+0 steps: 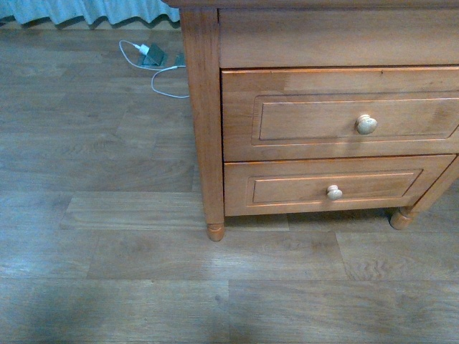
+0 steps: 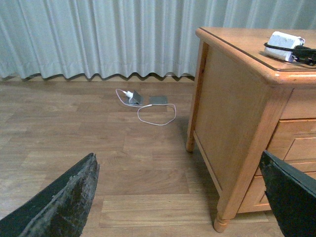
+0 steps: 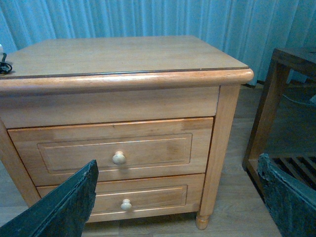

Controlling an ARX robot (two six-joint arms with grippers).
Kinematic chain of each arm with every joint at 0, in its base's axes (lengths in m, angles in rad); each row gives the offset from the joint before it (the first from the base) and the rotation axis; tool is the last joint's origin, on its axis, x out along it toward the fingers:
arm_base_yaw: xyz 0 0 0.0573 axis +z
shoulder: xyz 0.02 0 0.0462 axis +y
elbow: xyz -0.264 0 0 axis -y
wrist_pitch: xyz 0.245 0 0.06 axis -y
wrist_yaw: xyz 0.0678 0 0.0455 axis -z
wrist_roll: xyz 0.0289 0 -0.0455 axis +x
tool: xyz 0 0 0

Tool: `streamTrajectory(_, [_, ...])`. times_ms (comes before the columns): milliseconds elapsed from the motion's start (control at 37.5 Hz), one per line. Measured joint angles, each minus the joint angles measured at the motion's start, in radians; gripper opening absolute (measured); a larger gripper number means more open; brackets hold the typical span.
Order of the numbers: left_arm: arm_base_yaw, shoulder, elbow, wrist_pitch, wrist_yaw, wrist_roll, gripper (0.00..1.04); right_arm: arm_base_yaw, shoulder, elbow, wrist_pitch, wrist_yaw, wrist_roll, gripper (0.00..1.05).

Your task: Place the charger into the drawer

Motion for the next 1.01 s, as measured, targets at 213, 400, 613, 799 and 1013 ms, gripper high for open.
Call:
streamTrajectory(213, [0.000,0.000,0.000,0.000,0.000,0.000,0.98,0.000,0.000,0.000,0.000,0.000,0.000,0.96])
streamTrajectory(400, [0.000,0.000,0.000,0.000,0.000,0.000,0.98,0.000,0.000,0.000,0.000,0.000,0.000,0.96])
streamTrajectory(613, [0.000,0.000,0.000,0.000,0.001,0.000,0.98,-0.061,0.128,0.064,-0.185,-0.251,-0.178,0.96])
streamTrajectory(799, [0.000,0.000,0.000,0.000,0.000,0.000,0.98,-0.011,0.403,0.125,-0.072,-0.205,-0.251,0.96])
streamTrajectory(1013, [0.000,0.000,0.000,0.000,0.000,0.000,0.98,0.118,0.798,0.216,0.164,-0.075,-0.210,0.96])
